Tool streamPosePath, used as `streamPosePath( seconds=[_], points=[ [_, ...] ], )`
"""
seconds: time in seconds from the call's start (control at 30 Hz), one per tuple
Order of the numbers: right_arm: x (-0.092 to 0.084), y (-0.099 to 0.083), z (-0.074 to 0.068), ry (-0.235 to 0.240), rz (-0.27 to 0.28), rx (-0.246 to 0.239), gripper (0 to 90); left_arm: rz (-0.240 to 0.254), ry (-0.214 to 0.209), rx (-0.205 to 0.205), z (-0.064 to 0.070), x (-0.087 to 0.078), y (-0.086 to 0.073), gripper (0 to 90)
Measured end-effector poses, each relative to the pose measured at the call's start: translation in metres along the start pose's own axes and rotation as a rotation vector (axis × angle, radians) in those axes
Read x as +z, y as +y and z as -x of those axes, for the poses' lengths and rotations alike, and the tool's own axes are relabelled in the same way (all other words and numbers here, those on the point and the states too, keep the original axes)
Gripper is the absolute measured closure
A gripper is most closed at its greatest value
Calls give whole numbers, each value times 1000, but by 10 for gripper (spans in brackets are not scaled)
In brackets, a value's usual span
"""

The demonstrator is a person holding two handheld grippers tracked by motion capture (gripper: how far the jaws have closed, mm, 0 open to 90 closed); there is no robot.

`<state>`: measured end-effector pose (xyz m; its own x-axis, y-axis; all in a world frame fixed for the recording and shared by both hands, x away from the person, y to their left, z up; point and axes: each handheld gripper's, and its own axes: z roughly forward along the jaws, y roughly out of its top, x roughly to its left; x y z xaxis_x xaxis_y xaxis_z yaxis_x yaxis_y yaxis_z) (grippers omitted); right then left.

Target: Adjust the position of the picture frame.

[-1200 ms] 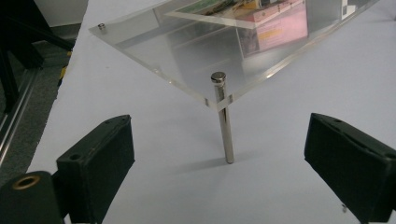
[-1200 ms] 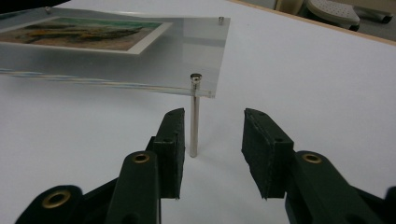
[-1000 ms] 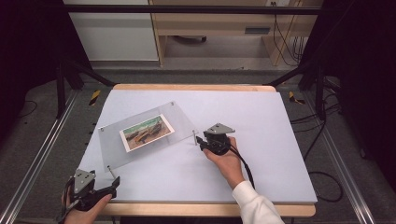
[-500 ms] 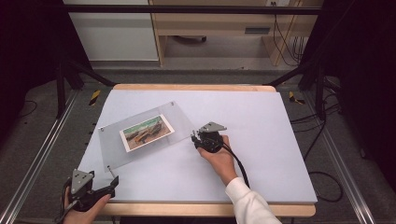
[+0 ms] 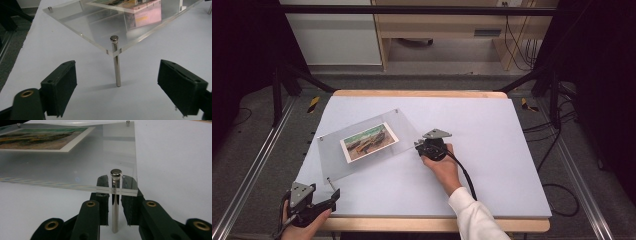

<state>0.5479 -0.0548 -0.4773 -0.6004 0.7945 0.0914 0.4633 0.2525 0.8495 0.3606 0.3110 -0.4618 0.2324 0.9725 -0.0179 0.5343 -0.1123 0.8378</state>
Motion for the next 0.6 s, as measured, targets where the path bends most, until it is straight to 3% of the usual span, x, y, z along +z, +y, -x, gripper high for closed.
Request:
streamPosePath(
  seconds=[0.3, 0.6],
  points=[
    [3, -1, 0, 3, 31, -2, 848, 26, 3, -40, 0, -2, -1, 279],
    [3, 0, 0, 8, 44, 8, 850, 29, 7, -32, 2, -4, -1, 355]
  ],
)
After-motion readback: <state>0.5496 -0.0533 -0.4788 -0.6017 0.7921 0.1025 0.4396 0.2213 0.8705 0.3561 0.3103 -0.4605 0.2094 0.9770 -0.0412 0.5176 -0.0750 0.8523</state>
